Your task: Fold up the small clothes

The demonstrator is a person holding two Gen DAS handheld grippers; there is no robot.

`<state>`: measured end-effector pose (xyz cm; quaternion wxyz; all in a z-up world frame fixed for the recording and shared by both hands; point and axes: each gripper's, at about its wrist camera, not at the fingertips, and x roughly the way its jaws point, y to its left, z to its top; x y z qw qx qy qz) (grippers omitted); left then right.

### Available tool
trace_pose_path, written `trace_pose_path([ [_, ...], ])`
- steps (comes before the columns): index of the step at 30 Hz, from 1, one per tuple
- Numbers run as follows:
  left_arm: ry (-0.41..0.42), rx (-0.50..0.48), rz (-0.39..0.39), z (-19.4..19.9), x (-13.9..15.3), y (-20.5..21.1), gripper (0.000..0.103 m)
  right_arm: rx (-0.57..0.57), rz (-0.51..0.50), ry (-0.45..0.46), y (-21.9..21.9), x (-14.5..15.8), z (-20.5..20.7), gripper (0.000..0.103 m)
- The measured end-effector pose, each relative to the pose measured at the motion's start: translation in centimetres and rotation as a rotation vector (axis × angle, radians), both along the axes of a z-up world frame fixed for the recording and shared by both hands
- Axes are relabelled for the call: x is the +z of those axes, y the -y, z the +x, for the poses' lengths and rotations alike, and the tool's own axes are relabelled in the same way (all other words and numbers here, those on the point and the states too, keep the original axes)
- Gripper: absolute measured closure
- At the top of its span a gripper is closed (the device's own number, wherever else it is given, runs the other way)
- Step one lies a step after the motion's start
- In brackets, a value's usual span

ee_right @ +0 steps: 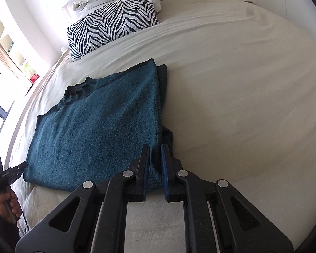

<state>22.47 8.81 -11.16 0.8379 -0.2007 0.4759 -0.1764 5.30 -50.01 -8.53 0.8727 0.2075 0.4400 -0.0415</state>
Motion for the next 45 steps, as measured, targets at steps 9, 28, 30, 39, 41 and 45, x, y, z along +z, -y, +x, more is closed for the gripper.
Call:
trace_pose_path([
  [9, 0.015, -0.002, 0.008, -0.6, 0.4, -0.3, 0.096, 0.020, 0.009, 0.009, -0.4, 0.1, -0.2, 0.097],
  [28, 0.023, 0.011, -0.009, -2.6, 0.5, -1.2, 0.097, -0.022, 0.084, 0.022, 1.3, 0.0, -3.4, 0.098],
  [30, 0.018, 0.011, -0.007, -2.7, 0.2, -1.3, 0.097, -0.026, 0.091, 0.012, 1.4, -0.6, -3.7, 0.098],
  [39, -0.012, 0.005, -0.013, -2.4, -0.9, -1.5, 0.096, -0.054, 0.109, 0.008, 1.7, -1.7, -4.2, 0.098],
  [41, -0.021, 0.003, -0.025, -2.3, -1.1, -1.6, 0.096, -0.058, 0.102, -0.007, 1.8, -2.2, -4.0, 0.098],
  [45, -0.021, -0.004, -0.042, -2.5, -1.0, -1.9, 0.095, -0.080, 0.176, -0.028, 2.6, -3.0, -3.7, 0.096],
])
